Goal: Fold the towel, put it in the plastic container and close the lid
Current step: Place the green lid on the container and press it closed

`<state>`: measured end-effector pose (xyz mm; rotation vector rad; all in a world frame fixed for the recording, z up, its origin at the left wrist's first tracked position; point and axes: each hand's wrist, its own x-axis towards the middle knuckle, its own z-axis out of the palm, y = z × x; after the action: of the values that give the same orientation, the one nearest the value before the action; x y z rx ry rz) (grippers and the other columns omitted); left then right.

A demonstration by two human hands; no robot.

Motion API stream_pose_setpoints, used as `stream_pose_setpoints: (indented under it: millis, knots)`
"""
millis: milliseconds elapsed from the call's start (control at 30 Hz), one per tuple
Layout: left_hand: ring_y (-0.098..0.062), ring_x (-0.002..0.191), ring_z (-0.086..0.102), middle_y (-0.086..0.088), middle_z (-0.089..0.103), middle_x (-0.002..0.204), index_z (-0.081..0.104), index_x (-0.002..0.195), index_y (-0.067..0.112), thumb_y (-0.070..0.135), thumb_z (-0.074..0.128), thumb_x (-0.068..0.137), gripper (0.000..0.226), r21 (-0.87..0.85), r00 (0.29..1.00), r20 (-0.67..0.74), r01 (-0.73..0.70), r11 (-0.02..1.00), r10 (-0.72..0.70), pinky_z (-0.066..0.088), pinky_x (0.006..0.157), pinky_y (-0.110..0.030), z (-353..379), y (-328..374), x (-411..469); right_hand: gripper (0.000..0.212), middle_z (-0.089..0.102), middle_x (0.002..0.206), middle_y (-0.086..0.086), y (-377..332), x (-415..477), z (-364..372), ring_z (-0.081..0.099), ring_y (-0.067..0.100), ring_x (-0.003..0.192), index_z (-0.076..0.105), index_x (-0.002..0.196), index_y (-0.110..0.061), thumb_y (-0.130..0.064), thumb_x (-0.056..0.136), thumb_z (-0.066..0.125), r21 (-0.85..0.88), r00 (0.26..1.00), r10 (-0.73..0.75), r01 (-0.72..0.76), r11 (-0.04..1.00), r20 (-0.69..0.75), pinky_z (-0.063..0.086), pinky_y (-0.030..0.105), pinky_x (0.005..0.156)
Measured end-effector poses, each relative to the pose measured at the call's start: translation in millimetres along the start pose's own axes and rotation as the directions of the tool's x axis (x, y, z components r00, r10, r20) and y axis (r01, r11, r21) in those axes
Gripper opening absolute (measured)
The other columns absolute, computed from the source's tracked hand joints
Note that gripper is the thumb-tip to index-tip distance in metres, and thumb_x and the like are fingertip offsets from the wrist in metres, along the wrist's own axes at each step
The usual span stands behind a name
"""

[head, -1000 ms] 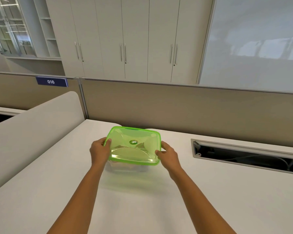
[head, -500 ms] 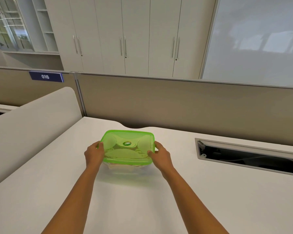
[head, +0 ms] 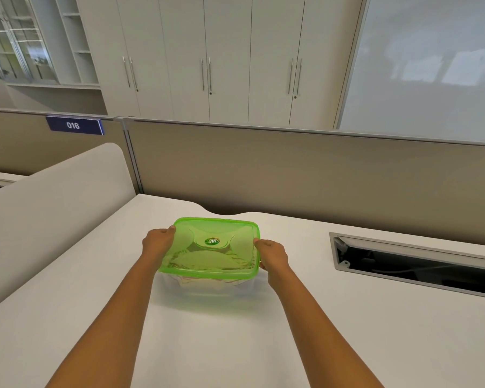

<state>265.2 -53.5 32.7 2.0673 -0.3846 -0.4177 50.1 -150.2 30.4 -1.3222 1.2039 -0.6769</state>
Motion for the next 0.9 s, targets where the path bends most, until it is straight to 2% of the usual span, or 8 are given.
stream_pose_setpoints:
  millis: [100, 200, 300, 367, 467, 667, 900]
  knots:
    - [-0.040, 0.119, 0.048, -0.023, 0.058, 0.127, 0.062, 0.117, -0.001, 0.036, 0.048, 0.094, 0.045, -0.023, 1.000, 0.002, 0.011, 1.000, -0.011, 0.040, 0.097, -0.038, 2, -1, 4, 0.033, 0.063, 0.098, 0.011, 3, 5, 2, 0.054, 0.024, 0.089, 0.064, 0.112, -0.002, -0.026, 0.095, 0.050, 0.039, 0.999, 0.024, -0.026, 0.999, 0.036, 0.048, 0.038, 0.087]
    - [-0.041, 0.118, 0.050, -0.022, 0.058, 0.127, 0.061, 0.119, 0.000, 0.038, 0.048, 0.093, 0.048, -0.050, 1.000, 0.007, 0.015, 0.999, -0.014, 0.042, 0.098, -0.041, 4, -4, 7, 0.035, 0.062, 0.106, 0.011, 5, 5, 3, 0.054, 0.024, 0.091, 0.062, 0.118, -0.005, -0.028, 0.096, 0.048, 0.067, 0.999, 0.029, -0.032, 0.997, 0.046, 0.046, 0.032, 0.077]
    - [-0.041, 0.118, 0.049, -0.021, 0.057, 0.128, 0.059, 0.122, 0.002, 0.041, 0.047, 0.093, 0.050, -0.070, 1.000, 0.023, 0.022, 0.997, -0.021, 0.043, 0.101, -0.045, 4, -6, 9, 0.038, 0.058, 0.126, 0.013, 6, 4, 7, 0.057, 0.028, 0.108, 0.056, 0.126, -0.009, -0.031, 0.097, 0.045, 0.090, 0.998, 0.045, -0.049, 0.995, 0.039, 0.050, 0.036, 0.082]
    - [-0.040, 0.118, 0.049, -0.020, 0.056, 0.128, 0.058, 0.123, 0.004, 0.043, 0.047, 0.092, 0.051, -0.070, 0.999, 0.029, 0.030, 0.997, -0.028, 0.043, 0.100, -0.044, 4, -6, 11, 0.039, 0.055, 0.129, 0.014, 6, 2, 9, 0.055, 0.031, 0.115, 0.054, 0.127, -0.011, -0.033, 0.096, 0.045, 0.101, 0.998, 0.053, -0.056, 0.993, 0.025, 0.051, 0.040, 0.089]
    - [-0.039, 0.118, 0.049, -0.019, 0.055, 0.128, 0.056, 0.125, 0.005, 0.046, 0.049, 0.091, 0.053, -0.092, 0.998, 0.038, 0.049, 0.995, -0.045, 0.043, 0.094, -0.042, 4, -8, 12, 0.039, 0.053, 0.131, 0.015, 7, 0, 11, 0.054, 0.032, 0.117, 0.053, 0.127, -0.013, -0.035, 0.096, 0.044, 0.100, 0.998, 0.057, -0.058, 0.993, 0.012, 0.051, 0.045, 0.095]
    - [-0.031, 0.095, 0.047, -0.013, 0.053, 0.109, 0.057, 0.117, 0.006, 0.047, 0.051, 0.089, 0.050, -0.173, 0.993, 0.095, 0.083, 0.981, -0.067, 0.040, 0.077, -0.036, 3, -11, 16, 0.037, 0.053, 0.128, 0.013, 7, 0, 13, 0.055, 0.031, 0.113, 0.051, 0.126, -0.018, -0.036, 0.096, 0.043, 0.108, 0.997, 0.074, -0.074, 0.991, 0.009, 0.053, 0.042, 0.085]
    - [-0.028, 0.093, 0.048, -0.020, 0.056, 0.125, 0.058, 0.114, 0.004, 0.040, 0.059, 0.087, 0.045, -0.239, 0.990, 0.119, 0.105, 0.965, -0.078, 0.040, 0.075, -0.037, 4, -14, 23, 0.032, 0.054, 0.124, 0.014, 8, 4, 16, 0.057, 0.033, 0.109, 0.049, 0.122, -0.020, -0.035, 0.095, 0.043, 0.136, 0.995, 0.104, -0.104, 0.985, 0.007, 0.053, 0.041, 0.082]
